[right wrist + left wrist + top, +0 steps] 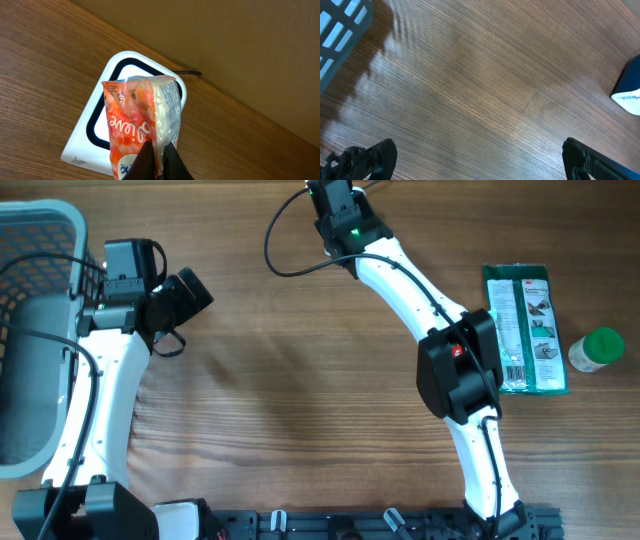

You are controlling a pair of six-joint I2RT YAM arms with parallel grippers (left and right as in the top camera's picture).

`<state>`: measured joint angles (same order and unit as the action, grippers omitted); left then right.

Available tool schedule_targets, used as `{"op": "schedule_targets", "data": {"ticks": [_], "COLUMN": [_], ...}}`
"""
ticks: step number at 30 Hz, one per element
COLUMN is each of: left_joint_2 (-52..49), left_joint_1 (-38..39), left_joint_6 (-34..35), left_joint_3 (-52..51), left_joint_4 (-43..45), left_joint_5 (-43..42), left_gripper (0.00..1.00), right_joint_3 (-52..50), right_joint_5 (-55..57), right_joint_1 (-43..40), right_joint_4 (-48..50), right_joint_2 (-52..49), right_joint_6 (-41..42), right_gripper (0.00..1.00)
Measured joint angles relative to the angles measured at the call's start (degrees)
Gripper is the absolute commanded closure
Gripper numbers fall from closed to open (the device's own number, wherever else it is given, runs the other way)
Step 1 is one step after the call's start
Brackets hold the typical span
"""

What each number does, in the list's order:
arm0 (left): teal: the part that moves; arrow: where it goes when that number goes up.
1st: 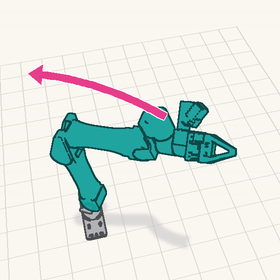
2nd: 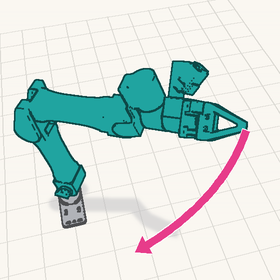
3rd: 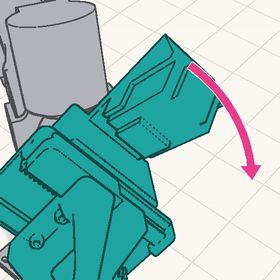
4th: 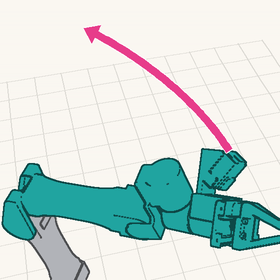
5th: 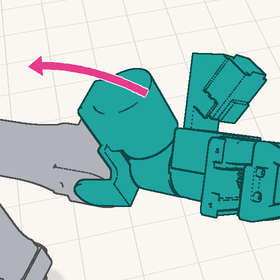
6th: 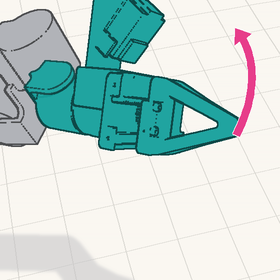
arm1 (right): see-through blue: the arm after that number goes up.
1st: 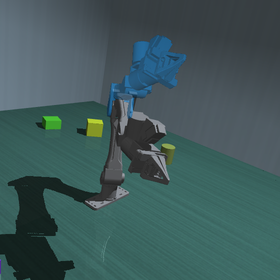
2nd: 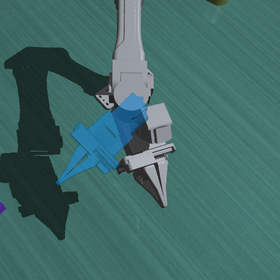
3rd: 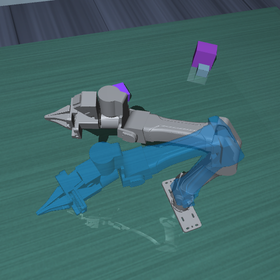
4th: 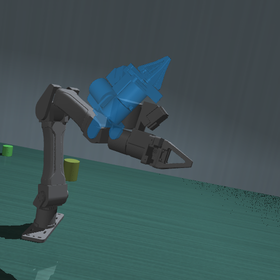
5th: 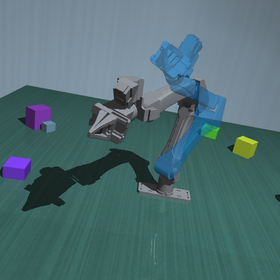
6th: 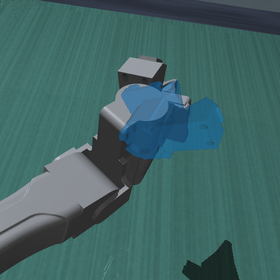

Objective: Scan the item barcode
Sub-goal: 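Hold the red-orange pack over the scanner window with the right gripper, then carry the pack right and release it beside the gum packs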

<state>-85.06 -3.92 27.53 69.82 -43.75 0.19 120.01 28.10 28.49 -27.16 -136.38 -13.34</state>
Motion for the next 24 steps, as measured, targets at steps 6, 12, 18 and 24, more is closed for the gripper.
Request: {"op": "schedule_targets", "data": {"ticks": [6, 12, 18, 24], "left_joint_2": [0.0, 0.0, 0.0, 0.0], "left_joint_1": [0.0, 0.0, 0.0, 0.0], "left_joint_6": [0.0, 0.0, 0.0, 0.0], "left_joint_3": [0.0, 0.0, 0.0, 0.0], "left_joint_4": [0.0, 0.0, 0.0, -0.04], "left_joint_5": [-0.02, 0.0, 0.0, 0.0], "left_gripper": [0.0, 0.0, 0.0, 0.0], "right_joint_3": [0.0, -0.02, -0.37, 0.59], "right_joint_5": [1.4, 1.92, 0.24, -3.69], "right_joint_1": [-0.59, -0.94, -0.96, -3.08], "right_joint_4": [0.63, -3.06, -21.51, -48.68], "right_joint_2": [0.02, 0.96, 10.43, 20.0], "right_joint_6": [0.02, 3.13, 7.54, 16.5], "right_gripper": [0.96, 0.96, 0.92, 0.91]}}
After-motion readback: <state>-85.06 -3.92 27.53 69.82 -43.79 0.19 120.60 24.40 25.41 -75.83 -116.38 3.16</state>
